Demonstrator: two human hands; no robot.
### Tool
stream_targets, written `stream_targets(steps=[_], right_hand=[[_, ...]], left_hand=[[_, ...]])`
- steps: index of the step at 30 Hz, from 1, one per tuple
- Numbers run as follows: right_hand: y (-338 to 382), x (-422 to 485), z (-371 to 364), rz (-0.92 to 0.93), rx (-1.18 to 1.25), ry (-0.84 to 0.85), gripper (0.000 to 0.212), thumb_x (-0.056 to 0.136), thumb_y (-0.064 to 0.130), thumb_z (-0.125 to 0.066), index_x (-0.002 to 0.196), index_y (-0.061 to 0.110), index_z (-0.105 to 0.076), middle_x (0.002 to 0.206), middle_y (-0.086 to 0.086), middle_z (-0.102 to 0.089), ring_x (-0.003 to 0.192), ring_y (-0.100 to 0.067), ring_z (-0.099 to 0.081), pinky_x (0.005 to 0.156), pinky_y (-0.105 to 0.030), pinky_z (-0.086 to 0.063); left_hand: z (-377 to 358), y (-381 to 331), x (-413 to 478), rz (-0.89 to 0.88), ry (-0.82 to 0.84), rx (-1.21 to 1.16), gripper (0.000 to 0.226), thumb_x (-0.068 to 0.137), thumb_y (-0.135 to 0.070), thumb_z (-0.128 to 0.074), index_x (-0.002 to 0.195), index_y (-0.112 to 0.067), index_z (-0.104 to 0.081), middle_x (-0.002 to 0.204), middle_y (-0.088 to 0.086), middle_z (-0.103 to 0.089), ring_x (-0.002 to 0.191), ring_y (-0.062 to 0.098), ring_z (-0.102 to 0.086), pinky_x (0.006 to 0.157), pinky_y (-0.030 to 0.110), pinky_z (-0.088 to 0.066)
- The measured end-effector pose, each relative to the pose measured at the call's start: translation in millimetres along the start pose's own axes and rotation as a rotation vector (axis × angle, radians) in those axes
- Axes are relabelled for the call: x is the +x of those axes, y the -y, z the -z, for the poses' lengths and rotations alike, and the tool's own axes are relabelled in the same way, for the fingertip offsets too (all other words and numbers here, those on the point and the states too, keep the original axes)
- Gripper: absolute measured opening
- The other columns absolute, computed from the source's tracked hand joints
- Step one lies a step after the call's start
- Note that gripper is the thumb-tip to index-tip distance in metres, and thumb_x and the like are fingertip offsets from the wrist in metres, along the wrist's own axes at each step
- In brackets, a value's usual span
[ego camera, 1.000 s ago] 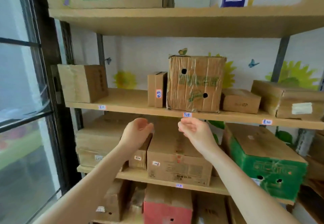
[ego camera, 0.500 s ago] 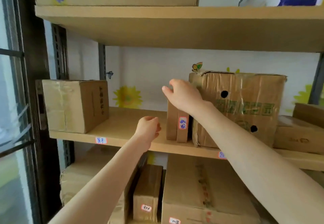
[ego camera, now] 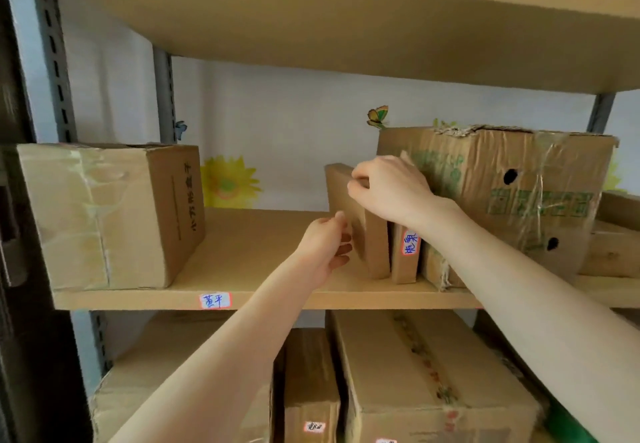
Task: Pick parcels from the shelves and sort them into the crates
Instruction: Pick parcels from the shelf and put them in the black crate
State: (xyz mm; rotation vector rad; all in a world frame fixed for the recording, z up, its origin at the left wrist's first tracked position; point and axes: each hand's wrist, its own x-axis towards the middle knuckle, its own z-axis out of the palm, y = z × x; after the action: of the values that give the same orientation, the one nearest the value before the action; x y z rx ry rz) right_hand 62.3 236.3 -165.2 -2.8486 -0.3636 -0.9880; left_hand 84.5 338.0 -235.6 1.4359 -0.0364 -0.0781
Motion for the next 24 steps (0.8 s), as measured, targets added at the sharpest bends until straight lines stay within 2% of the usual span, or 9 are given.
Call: stream_targets(steps=[2,5,8,10,12,15,17,20,24], right_hand=[[18,-7,-5,-0.029,0.035,-0.037,0.029,0.092,0.025,-0.044,0.104,0.010,-0.065,0.102,-0.007,-0.068,0.108,-0.026,-0.056,0.115,-0.041,-0.011],[51,-22,-15,-0.009,0.064,-0.055,0.031,0.093,0.022,-0.044,0.119,0.012,-0.058,0.125,-0.004,-0.059,0.117,-0.024,-0.053,0.115,-0.040,-0.008],[79,-42,-24,0.025,0.136,-0.023,0.042,0.094,0.021,-0.045,0.136,0.017,-0.044,0.143,0.000,-0.045,0.129,-0.020,-0.044,0.117,-0.041,-0.009],[91,-52,-30,0.062,0.268,0.008,0.043,0.094,0.022,-0.047,0.137,0.017,-0.043,0.140,0.000,-0.048,0.128,-0.019,-0.044,0.115,-0.038,-0.022],[97,-61,-33,0.071,0.466,0.019,0.040,0.094,0.021,-0.049,0.133,0.015,-0.048,0.134,-0.001,-0.054,0.124,-0.015,-0.048,0.106,-0.028,-0.036],[88,-64,-31,-0.023,0.588,-0.209,0.031,0.094,0.017,-0.049,0.123,0.011,-0.058,0.126,-0.003,-0.060,0.114,-0.008,-0.052,0.096,-0.009,-0.035],[77,-63,-28,-0.195,0.642,-0.300,0.033,0.095,0.020,-0.049,0.126,0.011,-0.055,0.130,-0.002,-0.057,0.119,-0.009,-0.049,0.103,-0.016,-0.037],[67,-63,-32,-0.380,0.764,-0.154,0.042,0.095,0.029,-0.048,0.135,0.014,-0.045,0.137,-0.001,-0.050,0.126,-0.015,-0.047,0.105,-0.033,-0.040],[74,-71,-36,-0.346,0.888,-0.110,0.032,0.096,0.028,-0.045,0.126,0.018,-0.052,0.114,0.006,-0.061,0.098,-0.005,-0.057,0.074,-0.016,-0.048]], left_hand=[[13,-7,1,-0.022,0.056,-0.074,0.047,0.095,-0.047,-0.039,0.122,-0.011,-0.053,0.103,0.010,-0.062,0.093,0.027,-0.060,0.079,0.039,-0.051],[35,-16,-3,-0.042,0.123,-0.285,0.050,0.094,-0.055,-0.035,0.109,-0.014,-0.061,0.085,0.006,-0.068,0.079,0.023,-0.064,0.068,0.036,-0.052],[59,-18,-9,0.004,0.149,-0.422,0.050,0.090,-0.053,-0.044,0.115,-0.012,-0.057,0.102,0.008,-0.068,0.093,0.023,-0.066,0.068,0.035,-0.053],[71,-18,-14,0.005,0.127,-0.393,0.045,0.088,-0.042,-0.057,0.119,-0.010,-0.058,0.111,0.010,-0.068,0.097,0.023,-0.066,0.072,0.033,-0.054],[83,-18,-21,-0.005,0.072,-0.358,0.032,0.087,-0.024,-0.060,0.115,-0.009,-0.062,0.098,0.008,-0.071,0.082,0.019,-0.068,0.065,0.027,-0.054],[100,-15,-33,-0.038,0.048,-0.334,0.025,0.086,-0.020,-0.057,0.108,-0.012,-0.067,0.083,0.004,-0.072,0.074,0.019,-0.067,0.073,0.031,-0.053],[111,-9,-38,-0.029,0.042,-0.347,0.023,0.086,-0.026,-0.052,0.101,-0.017,-0.068,0.086,0.004,-0.073,0.077,0.022,-0.067,0.075,0.036,-0.053],[124,0,-44,-0.008,0.026,-0.378,0.030,0.084,-0.033,-0.048,0.104,-0.021,-0.067,0.093,0.002,-0.073,0.082,0.023,-0.067,0.069,0.033,-0.052],[128,4,-54,-0.031,0.023,-0.367,0.036,0.086,-0.034,-0.044,0.113,-0.022,-0.065,0.103,0.004,-0.072,0.086,0.023,-0.068,0.069,0.033,-0.052]])
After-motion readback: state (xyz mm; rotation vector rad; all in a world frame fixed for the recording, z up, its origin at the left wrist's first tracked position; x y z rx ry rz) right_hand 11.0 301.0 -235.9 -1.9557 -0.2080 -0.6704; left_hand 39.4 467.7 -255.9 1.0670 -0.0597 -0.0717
